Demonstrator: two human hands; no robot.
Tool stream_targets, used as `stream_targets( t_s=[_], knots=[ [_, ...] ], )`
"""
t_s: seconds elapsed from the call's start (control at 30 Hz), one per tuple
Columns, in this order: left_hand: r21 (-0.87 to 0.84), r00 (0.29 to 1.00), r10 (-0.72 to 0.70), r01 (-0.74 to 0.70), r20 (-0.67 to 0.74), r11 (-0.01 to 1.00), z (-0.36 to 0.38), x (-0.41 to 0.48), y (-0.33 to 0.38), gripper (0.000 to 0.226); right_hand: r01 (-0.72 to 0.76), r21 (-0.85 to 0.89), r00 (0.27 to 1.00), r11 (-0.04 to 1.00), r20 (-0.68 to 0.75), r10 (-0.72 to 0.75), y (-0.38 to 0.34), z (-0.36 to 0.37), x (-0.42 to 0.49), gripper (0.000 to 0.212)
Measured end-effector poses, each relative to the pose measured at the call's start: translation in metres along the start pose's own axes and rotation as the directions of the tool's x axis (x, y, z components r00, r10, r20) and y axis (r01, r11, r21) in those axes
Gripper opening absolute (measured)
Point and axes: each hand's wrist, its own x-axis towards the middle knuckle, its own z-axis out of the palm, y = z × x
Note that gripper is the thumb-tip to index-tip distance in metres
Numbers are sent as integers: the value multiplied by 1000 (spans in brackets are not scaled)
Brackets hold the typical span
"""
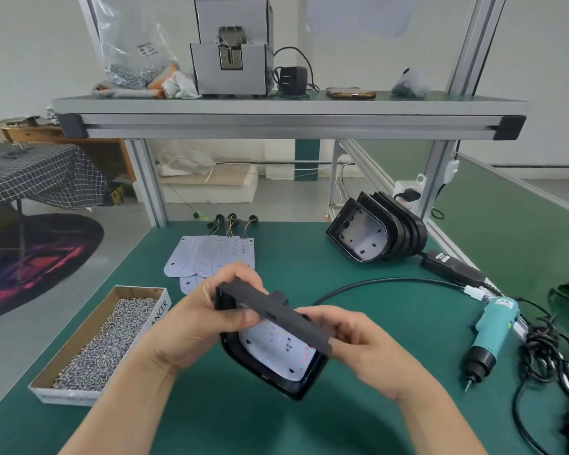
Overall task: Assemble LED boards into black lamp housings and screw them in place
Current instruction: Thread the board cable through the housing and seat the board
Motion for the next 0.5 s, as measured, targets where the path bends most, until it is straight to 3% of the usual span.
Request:
stream_targets(
  t_s=[0.1,0.17,0.23,0.3,0.4,0.47,0.5],
  knots=[
    [-28,997,-23,25,76,999,-14,0,-8,41,-11,-200,985,980,-172,-24,-3,4,5,25],
    [-109,990,-31,46,141,993,-21,-2,-12,35,16,-355,974,935,-205,-95,-7,4,4,15],
    [-177,985,-34,64,167,982,-28,-5,-17,30,66,-510,962,858,-195,-190,-13,6,2,17],
    [-160,992,-85,98,89,982,-31,-7,-20,19,125,-565,940,816,-194,-279,-21,12,0,27],
    [-97,968,-136,117,-211,988,-31,-6,-15,63,154,-567,929,809,-197,-315,-29,22,2,35],
    [104,919,-37,84,-392,991,-27,-8,2,61,142,-609,939,780,-167,-302,-33,26,4,36],
    [249,914,40,68,-405,966,-23,-10,13,54,139,-660,943,738,-140,-303,-34,28,6,35]
  ],
)
